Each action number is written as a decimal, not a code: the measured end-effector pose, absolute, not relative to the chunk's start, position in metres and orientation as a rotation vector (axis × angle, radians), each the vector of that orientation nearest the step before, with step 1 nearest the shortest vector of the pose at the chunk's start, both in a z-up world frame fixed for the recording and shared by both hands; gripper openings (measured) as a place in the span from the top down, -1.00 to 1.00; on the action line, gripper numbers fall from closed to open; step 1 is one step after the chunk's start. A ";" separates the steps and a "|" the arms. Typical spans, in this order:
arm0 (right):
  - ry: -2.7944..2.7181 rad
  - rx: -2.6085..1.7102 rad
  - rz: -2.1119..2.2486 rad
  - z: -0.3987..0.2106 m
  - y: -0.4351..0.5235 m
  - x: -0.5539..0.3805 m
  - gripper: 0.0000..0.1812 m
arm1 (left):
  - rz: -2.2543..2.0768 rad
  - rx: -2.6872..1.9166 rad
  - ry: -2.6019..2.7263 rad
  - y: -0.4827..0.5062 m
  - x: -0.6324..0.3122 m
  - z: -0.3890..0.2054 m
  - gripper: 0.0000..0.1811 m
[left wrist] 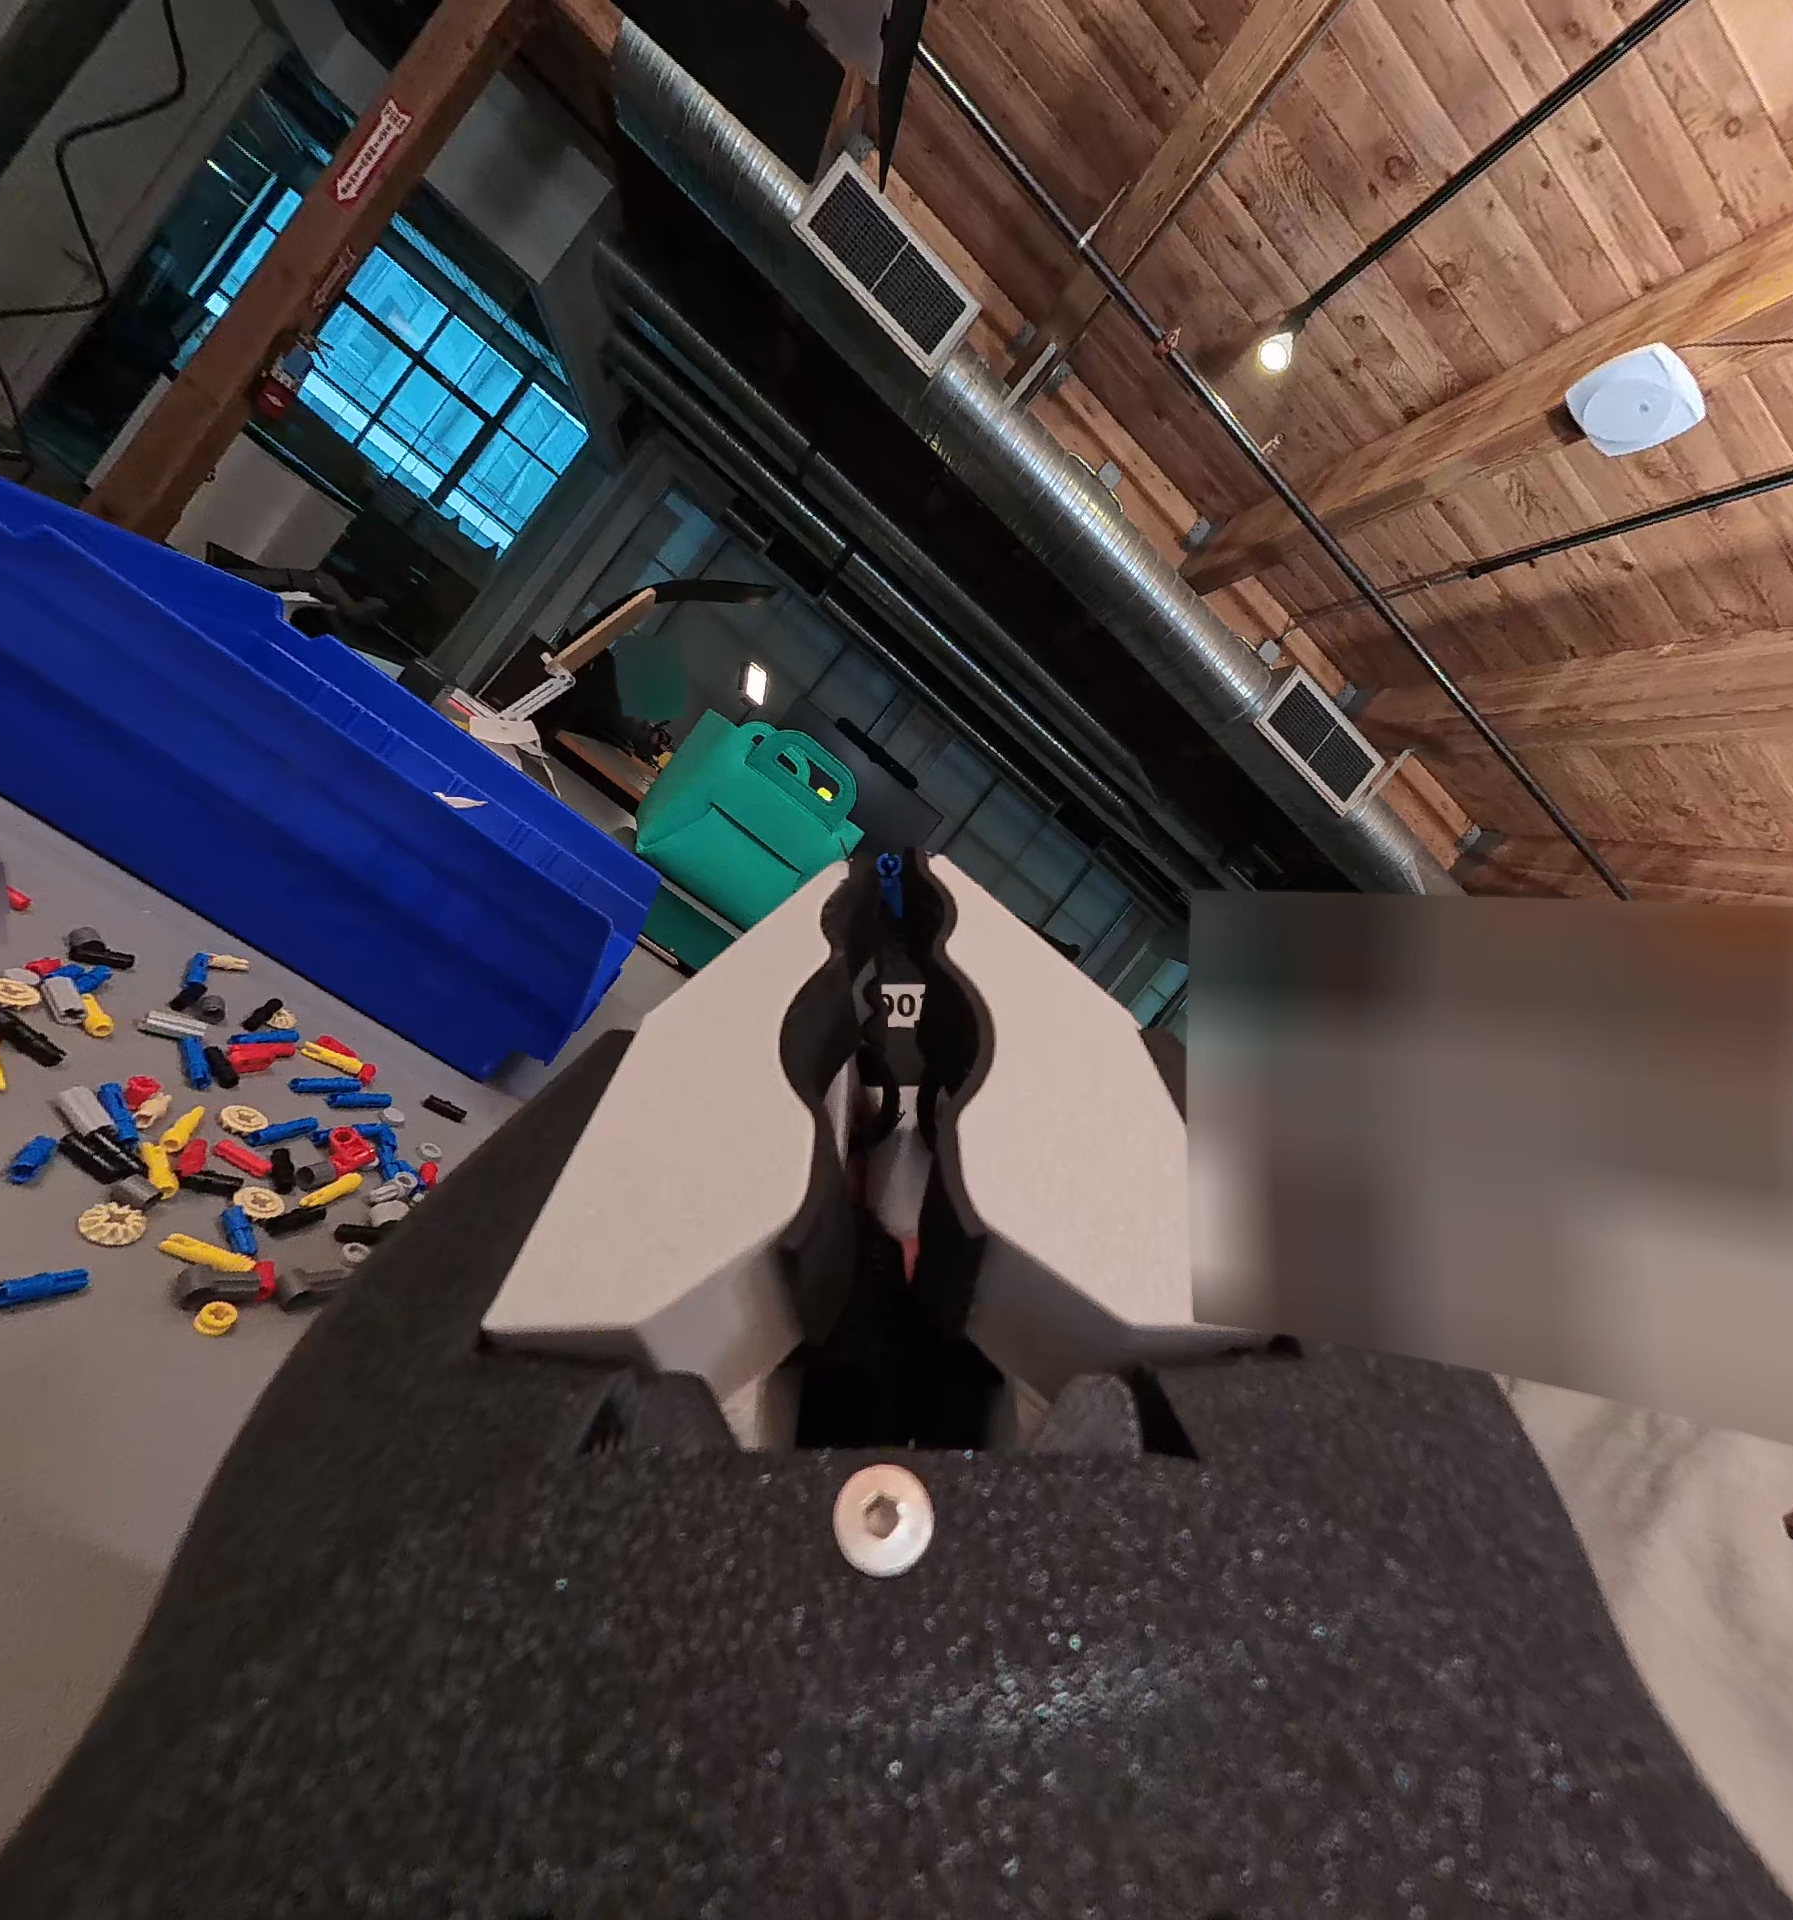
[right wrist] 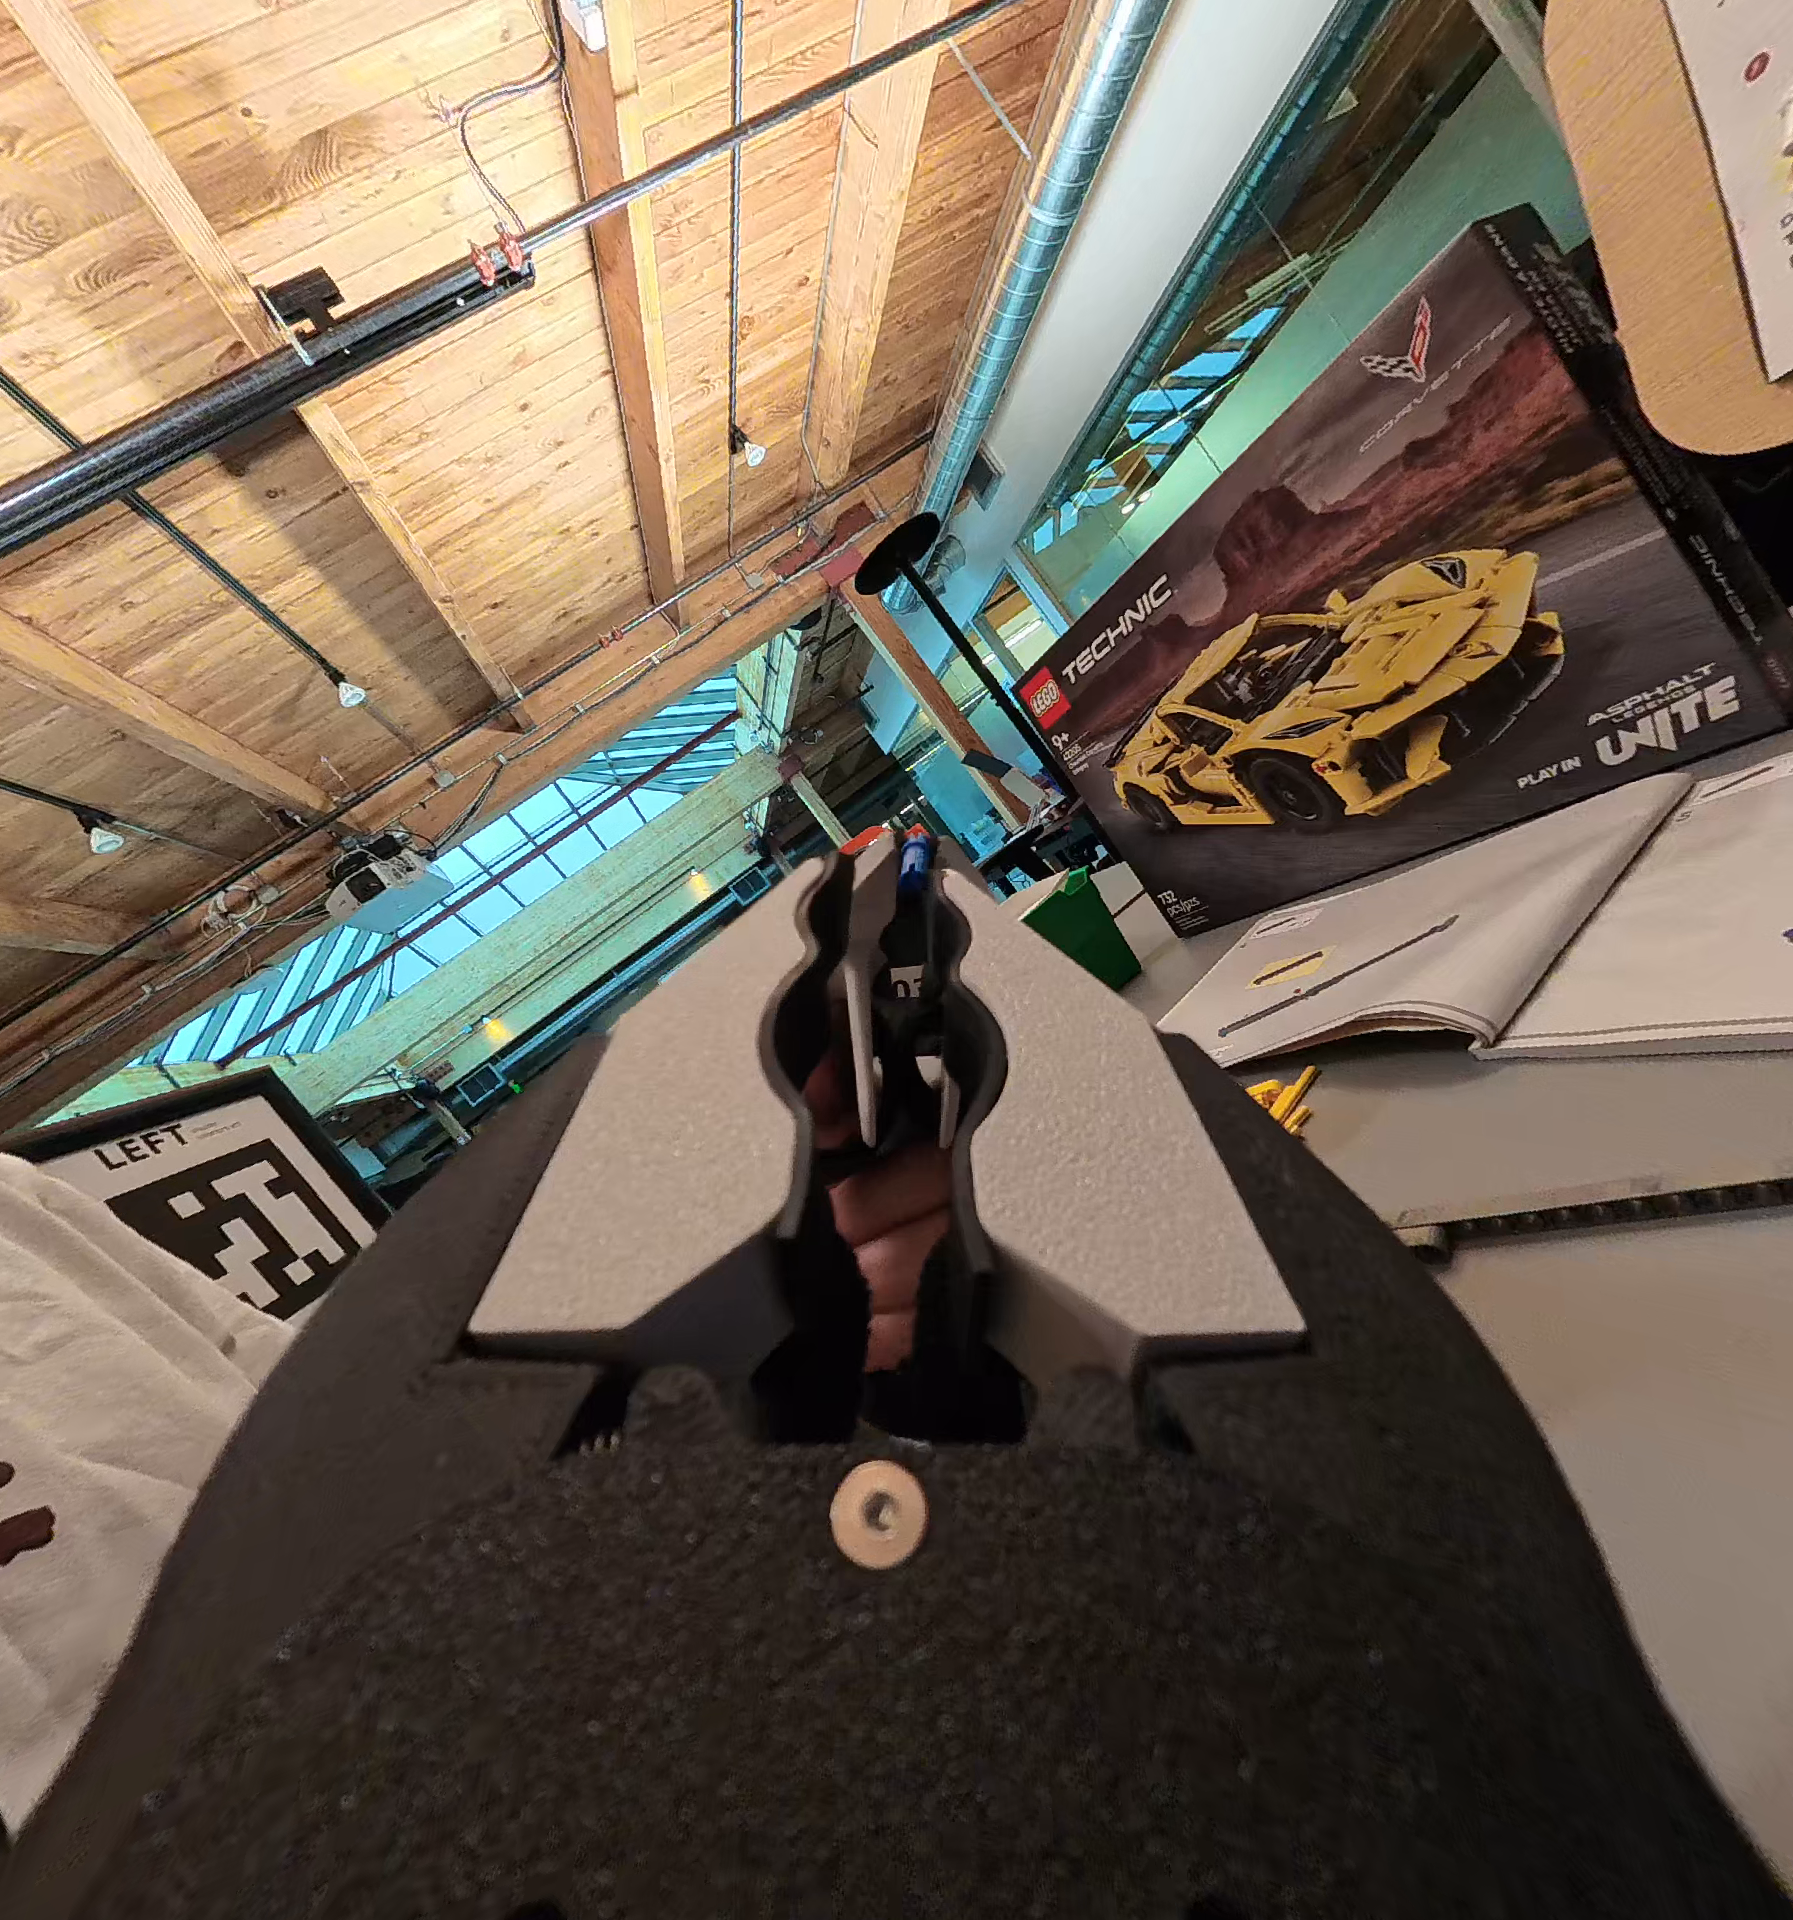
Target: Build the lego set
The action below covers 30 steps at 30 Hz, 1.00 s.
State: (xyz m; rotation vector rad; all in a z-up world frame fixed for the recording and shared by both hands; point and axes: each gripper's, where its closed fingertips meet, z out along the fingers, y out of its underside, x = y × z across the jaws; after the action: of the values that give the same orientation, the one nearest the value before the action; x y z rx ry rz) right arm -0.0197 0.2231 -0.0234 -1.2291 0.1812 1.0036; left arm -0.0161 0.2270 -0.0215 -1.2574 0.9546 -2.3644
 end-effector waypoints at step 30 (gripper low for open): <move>0.146 -1.254 0.983 -0.022 0.224 -0.027 0.97 | -2.339 -1.217 1.015 0.220 -0.026 -0.021 0.98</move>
State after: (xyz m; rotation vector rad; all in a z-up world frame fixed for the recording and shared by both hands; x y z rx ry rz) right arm -0.0267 0.2240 -0.0217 -1.2542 0.1465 0.9835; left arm -0.0257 0.2197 -0.0205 -1.2173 1.0152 -2.3387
